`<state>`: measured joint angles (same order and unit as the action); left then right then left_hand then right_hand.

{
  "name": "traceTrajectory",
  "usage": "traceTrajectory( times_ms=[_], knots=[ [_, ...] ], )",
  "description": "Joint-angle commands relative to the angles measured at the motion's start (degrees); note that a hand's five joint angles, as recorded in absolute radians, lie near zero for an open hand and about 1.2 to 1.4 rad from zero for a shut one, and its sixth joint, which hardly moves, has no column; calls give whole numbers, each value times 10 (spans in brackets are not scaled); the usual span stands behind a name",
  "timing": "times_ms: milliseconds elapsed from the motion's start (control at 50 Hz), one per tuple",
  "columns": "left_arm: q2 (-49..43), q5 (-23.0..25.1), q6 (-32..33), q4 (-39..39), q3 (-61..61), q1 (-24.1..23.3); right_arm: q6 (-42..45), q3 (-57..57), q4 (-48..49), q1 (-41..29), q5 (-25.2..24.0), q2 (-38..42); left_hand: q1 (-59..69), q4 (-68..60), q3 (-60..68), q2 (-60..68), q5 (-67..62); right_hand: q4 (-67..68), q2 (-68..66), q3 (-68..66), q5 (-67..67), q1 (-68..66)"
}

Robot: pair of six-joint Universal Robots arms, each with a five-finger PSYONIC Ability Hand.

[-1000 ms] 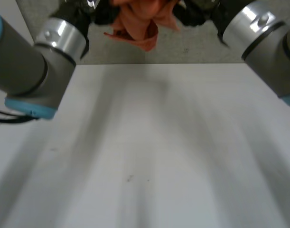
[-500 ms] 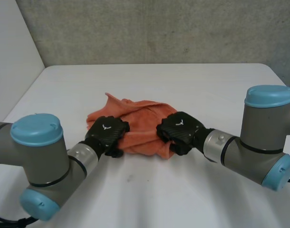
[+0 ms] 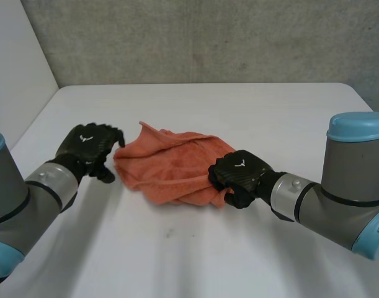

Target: Fold the laundry

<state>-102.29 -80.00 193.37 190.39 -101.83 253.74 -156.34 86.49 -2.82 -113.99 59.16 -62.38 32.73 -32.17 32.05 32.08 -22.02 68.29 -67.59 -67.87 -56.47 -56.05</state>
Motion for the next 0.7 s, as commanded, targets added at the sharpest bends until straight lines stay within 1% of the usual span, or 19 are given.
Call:
traceTrajectory(
  times_ms=[20,160,240,380,500,520,540,700],
  knots=[
    [-44,22,-28,-20,-11,30,2,1,0,0,0,3,54,-60,61,61,-61,117,-124,-121,-135,-239],
    [-82,82,-93,-16,-5,29,1,5,0,1,-1,5,73,-78,79,79,-80,117,-124,-121,-135,-239],
    [-104,96,-119,-6,6,23,1,6,0,0,-1,7,73,-78,79,79,-80,117,-124,-121,-135,-239],
    [-140,95,-124,1,29,12,1,9,1,1,-1,7,76,-82,83,82,-83,117,-124,-121,-135,-239],
    [-166,92,-125,31,48,4,1,9,1,1,-1,7,212,-217,219,218,-219,117,-124,-121,-135,-239],
    [-166,92,-125,31,48,4,1,10,1,1,-1,7,212,-218,219,219,-219,117,-124,-121,-135,-239],
    [-173,92,-125,45,52,-1,1,10,1,1,-1,7,241,-246,247,247,-248,117,-124,-121,-135,-239],
    [-191,91,-122,54,61,-27,-21,15,20,0,0,4,298,-303,305,304,-305,117,-124,-121,-135,-239]
  ],
)
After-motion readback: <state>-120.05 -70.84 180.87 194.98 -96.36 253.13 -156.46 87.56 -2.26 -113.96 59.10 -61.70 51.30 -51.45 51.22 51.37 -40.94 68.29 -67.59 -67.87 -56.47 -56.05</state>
